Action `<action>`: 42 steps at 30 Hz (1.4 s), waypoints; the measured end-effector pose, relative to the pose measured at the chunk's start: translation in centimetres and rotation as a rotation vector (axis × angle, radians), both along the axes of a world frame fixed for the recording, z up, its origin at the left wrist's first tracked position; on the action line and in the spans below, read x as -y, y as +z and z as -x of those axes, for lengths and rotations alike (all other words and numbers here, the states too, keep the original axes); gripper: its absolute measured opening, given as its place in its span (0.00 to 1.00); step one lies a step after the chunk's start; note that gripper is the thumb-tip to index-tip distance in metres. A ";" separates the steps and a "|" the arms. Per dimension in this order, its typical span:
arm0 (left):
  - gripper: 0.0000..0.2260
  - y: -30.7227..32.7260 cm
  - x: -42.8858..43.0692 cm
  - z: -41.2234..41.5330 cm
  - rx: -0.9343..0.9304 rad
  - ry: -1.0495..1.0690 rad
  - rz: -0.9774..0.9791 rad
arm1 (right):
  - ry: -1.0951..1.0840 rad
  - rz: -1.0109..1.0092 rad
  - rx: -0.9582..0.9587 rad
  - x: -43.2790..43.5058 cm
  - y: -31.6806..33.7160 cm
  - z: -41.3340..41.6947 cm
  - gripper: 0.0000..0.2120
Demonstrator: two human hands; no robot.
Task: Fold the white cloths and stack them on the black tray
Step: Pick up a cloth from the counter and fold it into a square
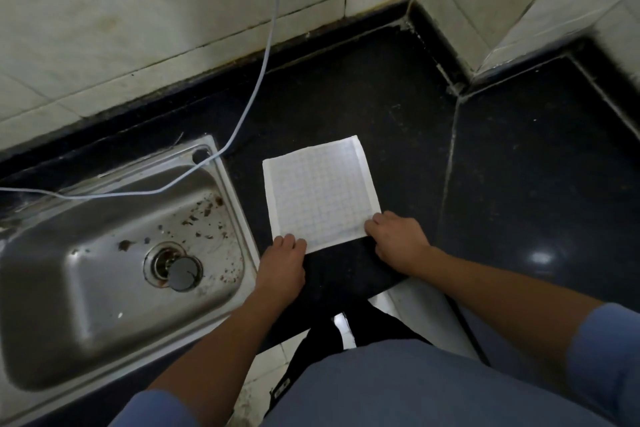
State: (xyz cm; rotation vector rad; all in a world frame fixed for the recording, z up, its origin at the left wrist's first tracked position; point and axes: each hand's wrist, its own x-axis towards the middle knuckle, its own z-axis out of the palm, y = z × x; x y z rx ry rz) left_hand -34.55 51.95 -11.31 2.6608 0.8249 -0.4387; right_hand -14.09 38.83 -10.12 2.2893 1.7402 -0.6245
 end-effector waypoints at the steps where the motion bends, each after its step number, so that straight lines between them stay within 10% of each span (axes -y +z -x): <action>1: 0.10 -0.1 0.0 0.0 -0.028 -0.022 -0.013 | -0.013 -0.002 0.018 -0.4 0.3 0.1 0.12; 20: 0.06 1.3 -0.8 3.3 -0.010 -0.159 0.068 | 0.042 -0.044 -0.055 0.4 -0.3 -0.7 0.09; 26: 0.16 0.7 -0.3 4.2 -0.015 -0.171 0.074 | -0.061 -0.100 -0.198 3.4 0.4 -0.8 0.25; 42: 0.05 3.3 -7.7 0.3 0.025 0.159 0.378 | -0.371 -0.196 -0.350 -1.8 3.3 -5.0 0.04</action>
